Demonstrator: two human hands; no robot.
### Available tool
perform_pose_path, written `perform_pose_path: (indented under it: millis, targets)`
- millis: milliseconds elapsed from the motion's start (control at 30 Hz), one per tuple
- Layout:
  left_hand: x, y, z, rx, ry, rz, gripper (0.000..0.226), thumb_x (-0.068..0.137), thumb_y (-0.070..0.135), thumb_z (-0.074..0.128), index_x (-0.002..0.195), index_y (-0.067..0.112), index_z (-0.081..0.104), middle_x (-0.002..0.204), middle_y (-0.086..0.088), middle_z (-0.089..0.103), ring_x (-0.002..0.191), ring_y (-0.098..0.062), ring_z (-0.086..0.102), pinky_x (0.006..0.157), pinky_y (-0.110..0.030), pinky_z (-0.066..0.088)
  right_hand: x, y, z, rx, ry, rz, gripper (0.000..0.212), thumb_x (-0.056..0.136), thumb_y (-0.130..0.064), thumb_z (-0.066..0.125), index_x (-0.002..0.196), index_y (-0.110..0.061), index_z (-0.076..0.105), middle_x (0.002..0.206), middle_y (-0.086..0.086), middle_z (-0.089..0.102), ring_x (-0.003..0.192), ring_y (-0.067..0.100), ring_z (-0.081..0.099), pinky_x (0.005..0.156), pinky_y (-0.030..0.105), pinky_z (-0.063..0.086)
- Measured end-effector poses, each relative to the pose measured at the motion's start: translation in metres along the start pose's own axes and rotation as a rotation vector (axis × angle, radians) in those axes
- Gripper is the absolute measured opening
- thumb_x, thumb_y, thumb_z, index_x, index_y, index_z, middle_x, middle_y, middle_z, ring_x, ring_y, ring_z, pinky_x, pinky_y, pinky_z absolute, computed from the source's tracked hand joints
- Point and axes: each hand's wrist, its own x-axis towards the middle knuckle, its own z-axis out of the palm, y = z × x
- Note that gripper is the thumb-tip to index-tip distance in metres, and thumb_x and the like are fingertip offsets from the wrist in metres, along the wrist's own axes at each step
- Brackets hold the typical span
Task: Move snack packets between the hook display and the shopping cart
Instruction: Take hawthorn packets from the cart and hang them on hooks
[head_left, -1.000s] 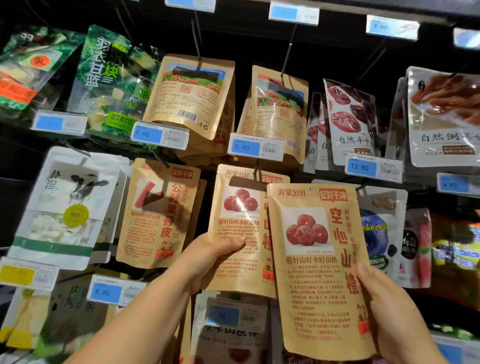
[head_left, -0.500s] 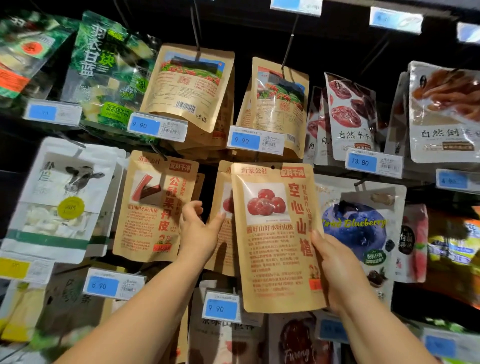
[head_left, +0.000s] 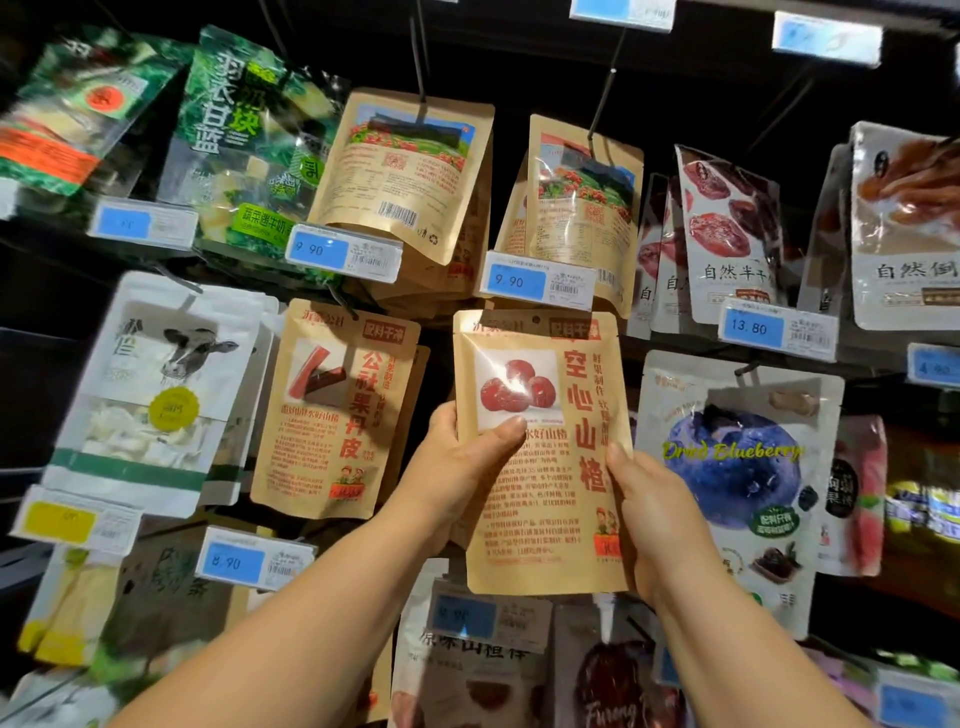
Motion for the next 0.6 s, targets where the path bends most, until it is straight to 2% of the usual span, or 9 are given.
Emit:
perform_pose_path:
  millis: [67, 233, 300, 400, 500, 600]
  targets:
    - [0.001, 0.0, -0.001, -0.013, 0.021, 0.005, 0.077, 0.065, 0.049, 0.078, 0.127, 0.023, 0.04, 0.114, -0.005, 0.067, 0.098, -0.02, 0.07, 0.088, -0.046, 0.055, 0.001, -0.001, 0.002, -0.001, -0.004, -0.003, 0.028, 0.102, -0.027, 0.047, 0.093, -0.009, 0.067, 0.084, 0.009, 0.076, 0.075, 0.022, 0.072, 0.067, 0.038, 0.057]
    - [0.003, 0.001, 0.0, 0.012, 0.037, 0.032, 0.064, 0.074, 0.045, 0.075, 0.123, 0.025, 0.039, 0.113, -0.002, 0.066, 0.097, -0.018, 0.069, 0.088, -0.044, 0.056, 0.001, -0.002, 0.004, 0.001, 0.003, 0.001, 0.028, 0.103, -0.028, 0.046, 0.096, -0.01, 0.066, 0.076, 0.003, 0.076, 0.071, 0.019, 0.072, 0.063, 0.035, 0.055]
    - [0.003, 0.0, 0.0, 0.032, 0.039, 0.038, 0.063, 0.075, 0.046, 0.075, 0.123, 0.025, 0.04, 0.112, -0.001, 0.067, 0.096, -0.017, 0.069, 0.087, -0.045, 0.056, -0.002, -0.002, 0.004, 0.03, -0.003, 0.013, 0.027, 0.103, -0.026, 0.046, 0.093, -0.01, 0.066, 0.073, 0.003, 0.075, 0.07, 0.021, 0.071, 0.064, 0.036, 0.056]
    - [0.003, -0.003, -0.001, 0.074, 0.053, 0.039, 0.072, 0.067, 0.055, 0.075, 0.122, 0.026, 0.041, 0.11, 0.0, 0.068, 0.095, -0.017, 0.07, 0.085, -0.045, 0.057, -0.003, 0.0, 0.003, 0.078, -0.018, 0.039, 0.025, 0.102, -0.024, 0.047, 0.091, -0.009, 0.064, 0.073, 0.005, 0.074, 0.07, 0.023, 0.07, 0.069, 0.042, 0.057]
    - [0.007, -0.005, -0.002, 0.067, 0.042, 0.022, 0.075, 0.066, 0.056, 0.076, 0.124, 0.023, 0.042, 0.11, -0.002, 0.068, 0.094, -0.019, 0.07, 0.084, -0.047, 0.057, 0.001, 0.002, 0.004, 0.079, -0.018, 0.051, 0.024, 0.102, -0.024, 0.047, 0.091, -0.01, 0.064, 0.073, 0.005, 0.074, 0.07, 0.023, 0.071, 0.067, 0.04, 0.056]
    - [0.01, -0.006, -0.003, 0.087, 0.061, -0.02, 0.064, 0.075, 0.048, 0.074, 0.123, 0.023, 0.04, 0.109, -0.001, 0.067, 0.092, -0.017, 0.07, 0.084, -0.044, 0.057, 0.009, 0.005, 0.006, 0.063, -0.021, 0.099, 0.023, 0.103, -0.026, 0.047, 0.098, -0.01, 0.064, 0.085, 0.01, 0.075, 0.08, 0.029, 0.071, 0.073, 0.045, 0.057]
